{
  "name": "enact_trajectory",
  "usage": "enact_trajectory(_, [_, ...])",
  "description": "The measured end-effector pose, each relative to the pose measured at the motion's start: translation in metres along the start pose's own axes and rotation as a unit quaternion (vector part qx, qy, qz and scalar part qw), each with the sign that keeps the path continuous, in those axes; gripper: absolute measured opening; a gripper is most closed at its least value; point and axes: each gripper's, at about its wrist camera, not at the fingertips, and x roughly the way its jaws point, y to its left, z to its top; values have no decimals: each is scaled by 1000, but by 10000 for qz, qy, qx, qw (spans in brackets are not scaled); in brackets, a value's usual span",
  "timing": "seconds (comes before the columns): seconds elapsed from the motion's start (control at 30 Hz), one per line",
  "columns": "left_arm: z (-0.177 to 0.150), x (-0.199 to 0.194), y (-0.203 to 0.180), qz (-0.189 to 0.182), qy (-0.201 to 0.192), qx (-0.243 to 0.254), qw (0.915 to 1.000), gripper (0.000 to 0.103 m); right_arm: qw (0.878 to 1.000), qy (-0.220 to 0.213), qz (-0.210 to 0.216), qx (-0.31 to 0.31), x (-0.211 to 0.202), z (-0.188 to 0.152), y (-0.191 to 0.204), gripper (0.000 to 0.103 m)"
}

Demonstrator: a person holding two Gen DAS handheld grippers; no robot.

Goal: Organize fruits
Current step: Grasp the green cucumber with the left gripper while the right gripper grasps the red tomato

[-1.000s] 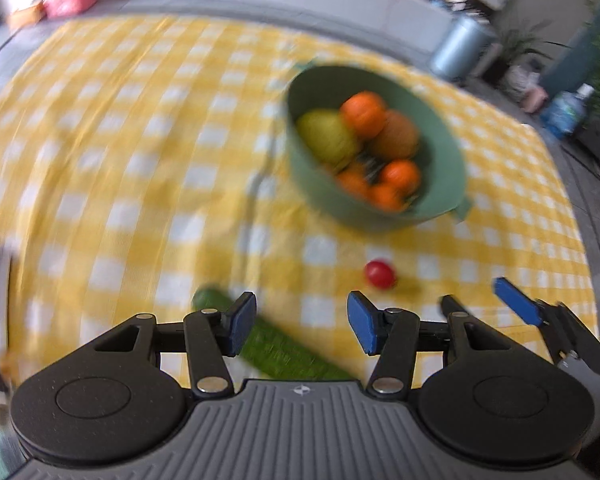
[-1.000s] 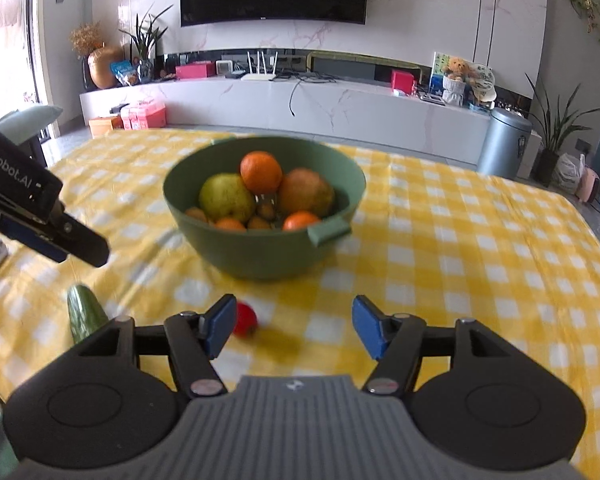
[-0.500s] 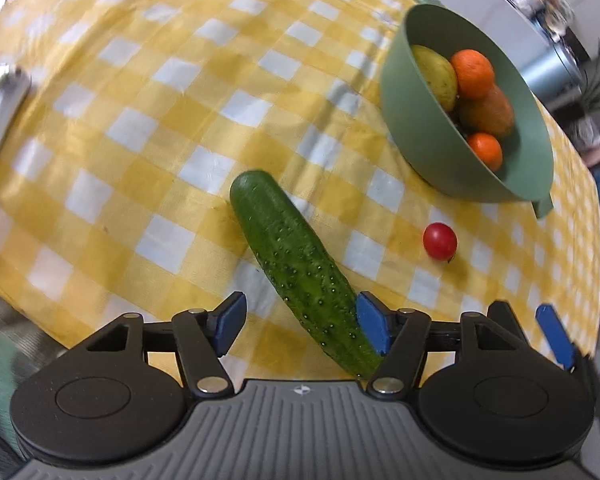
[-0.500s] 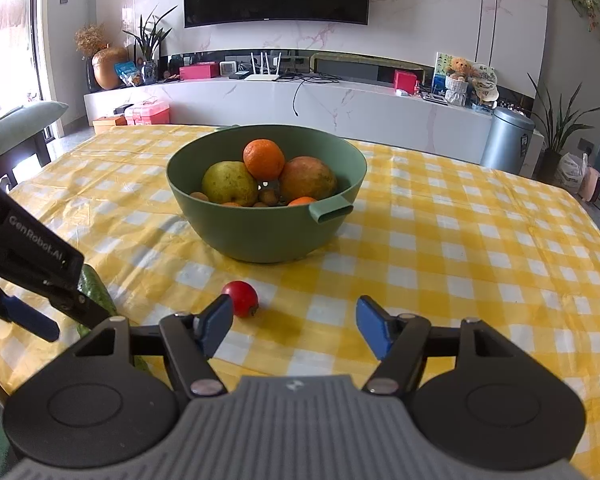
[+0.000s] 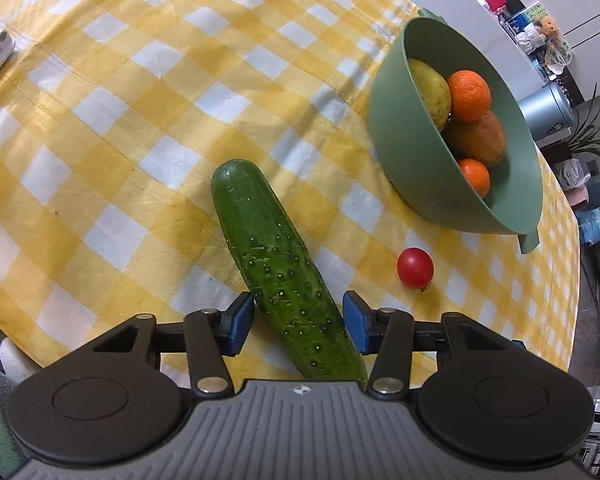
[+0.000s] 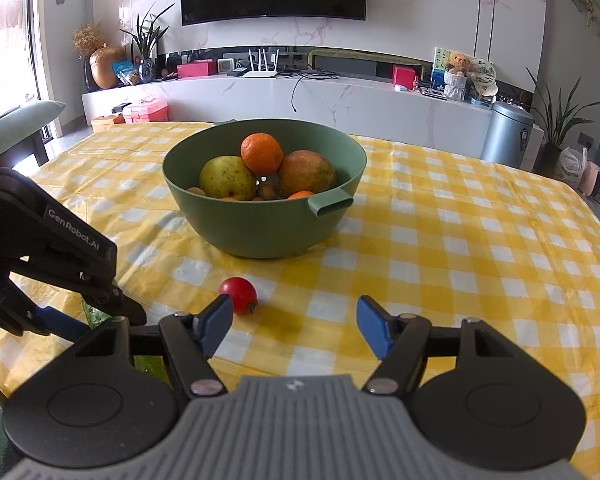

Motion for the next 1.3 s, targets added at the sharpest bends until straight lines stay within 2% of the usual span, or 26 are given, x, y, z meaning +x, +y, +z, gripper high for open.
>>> enact_trajectory(0.1, [1,0,1,-67,8,124,9999,53,10000,22,6,-1,1,0,0,66])
enact_trajectory(0.23, [7,-9,-6,24,-86,696,9975,46,10000,55,43,3,4,0,0,66])
enact_trajectory(0.4, [17,-17,-22,258,-209,1728,9844,44,9999,120,120,-16,9,0,2,66])
enact_trajectory(0.53, [17,-10,-25,448,-67,2266,9729,44,9996,147,221,-25,14,-1,4,65])
enact_trajectory(0.63, [13,-6,-22,465,-77,2332,9713,44,9993,204,309,-73,19,-1,8,63])
enact_trajectory(0.67, [12,-6,-22,465,-85,2352,9708,44,9991,219,345,-93,22,0,10,59])
enact_trajectory(0.77, [13,-7,-20,436,-147,2268,9729,44,9986,267,419,-203,31,1,17,54])
enact_trajectory(1.03, [9,-3,-19,558,-407,2279,9712,46,9984,343,379,-222,53,1,23,52])
enact_trajectory(1.3, [4,2,-17,532,-434,2290,9710,46,9983,392,424,-15,67,2,20,46])
